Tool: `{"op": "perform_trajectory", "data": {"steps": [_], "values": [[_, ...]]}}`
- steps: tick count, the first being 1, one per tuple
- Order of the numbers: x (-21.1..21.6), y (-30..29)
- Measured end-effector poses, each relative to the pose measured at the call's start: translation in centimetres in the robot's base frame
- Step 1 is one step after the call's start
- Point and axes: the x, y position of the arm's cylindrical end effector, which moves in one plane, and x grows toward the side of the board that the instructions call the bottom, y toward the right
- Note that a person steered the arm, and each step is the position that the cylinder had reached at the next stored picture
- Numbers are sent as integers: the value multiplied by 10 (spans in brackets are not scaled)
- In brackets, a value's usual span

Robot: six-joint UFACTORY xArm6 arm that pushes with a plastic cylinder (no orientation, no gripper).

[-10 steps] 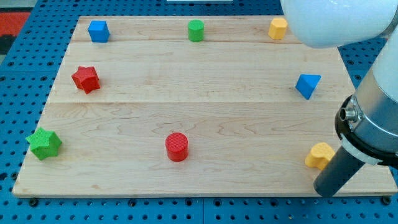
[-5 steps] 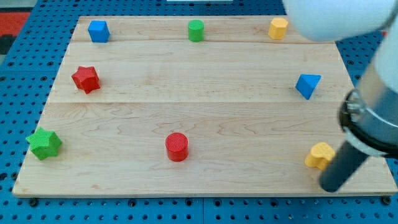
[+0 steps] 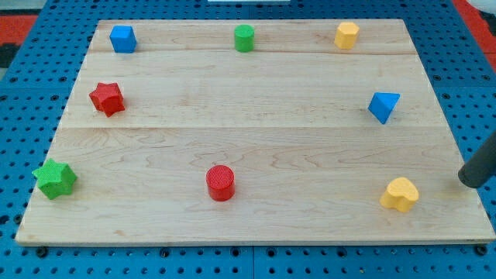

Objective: Slide the yellow heart diagonal to the top right of the red circle

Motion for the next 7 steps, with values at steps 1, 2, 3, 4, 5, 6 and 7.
{"op": "perform_trajectory", "data": {"steps": [1,2,3,4,5,6,7], "values": [[-6,-6],[1,-9],[15,-2],[42,-27],[26,-99],[14,-148],[14,-125]]}}
